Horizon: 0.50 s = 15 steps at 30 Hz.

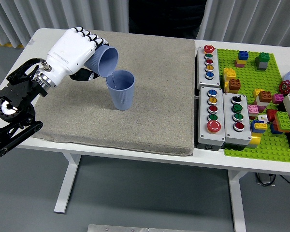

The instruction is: Pick cup pour cup place

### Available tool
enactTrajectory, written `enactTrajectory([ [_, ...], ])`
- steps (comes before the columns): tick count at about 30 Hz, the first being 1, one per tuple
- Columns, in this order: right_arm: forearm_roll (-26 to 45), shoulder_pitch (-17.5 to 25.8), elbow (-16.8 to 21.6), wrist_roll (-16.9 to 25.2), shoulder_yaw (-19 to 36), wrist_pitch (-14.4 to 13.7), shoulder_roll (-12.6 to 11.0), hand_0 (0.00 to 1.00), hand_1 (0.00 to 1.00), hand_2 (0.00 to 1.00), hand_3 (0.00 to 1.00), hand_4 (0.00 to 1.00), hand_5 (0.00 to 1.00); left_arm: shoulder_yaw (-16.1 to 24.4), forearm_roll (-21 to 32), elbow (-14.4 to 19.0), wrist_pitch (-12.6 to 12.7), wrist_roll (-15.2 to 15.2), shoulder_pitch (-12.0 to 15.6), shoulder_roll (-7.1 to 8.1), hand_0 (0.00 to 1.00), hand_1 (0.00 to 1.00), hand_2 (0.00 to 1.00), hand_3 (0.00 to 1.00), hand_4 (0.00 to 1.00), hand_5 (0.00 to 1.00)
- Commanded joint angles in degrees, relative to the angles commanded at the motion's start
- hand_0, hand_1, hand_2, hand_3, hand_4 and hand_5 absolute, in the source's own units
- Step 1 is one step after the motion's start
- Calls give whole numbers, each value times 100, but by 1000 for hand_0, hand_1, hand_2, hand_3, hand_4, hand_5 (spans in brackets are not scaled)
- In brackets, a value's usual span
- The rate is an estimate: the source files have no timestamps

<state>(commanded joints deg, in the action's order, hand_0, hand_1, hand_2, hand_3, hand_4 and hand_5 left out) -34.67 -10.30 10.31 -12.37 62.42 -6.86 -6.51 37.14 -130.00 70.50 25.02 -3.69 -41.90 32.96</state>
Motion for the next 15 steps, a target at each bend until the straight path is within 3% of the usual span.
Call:
enactTrajectory([
  [15,7,-9,0,2,0,-4,1,723,689,736,702,324,303,58,0,-23,-10,8,19,-64,563,530,553,577,817,142],
])
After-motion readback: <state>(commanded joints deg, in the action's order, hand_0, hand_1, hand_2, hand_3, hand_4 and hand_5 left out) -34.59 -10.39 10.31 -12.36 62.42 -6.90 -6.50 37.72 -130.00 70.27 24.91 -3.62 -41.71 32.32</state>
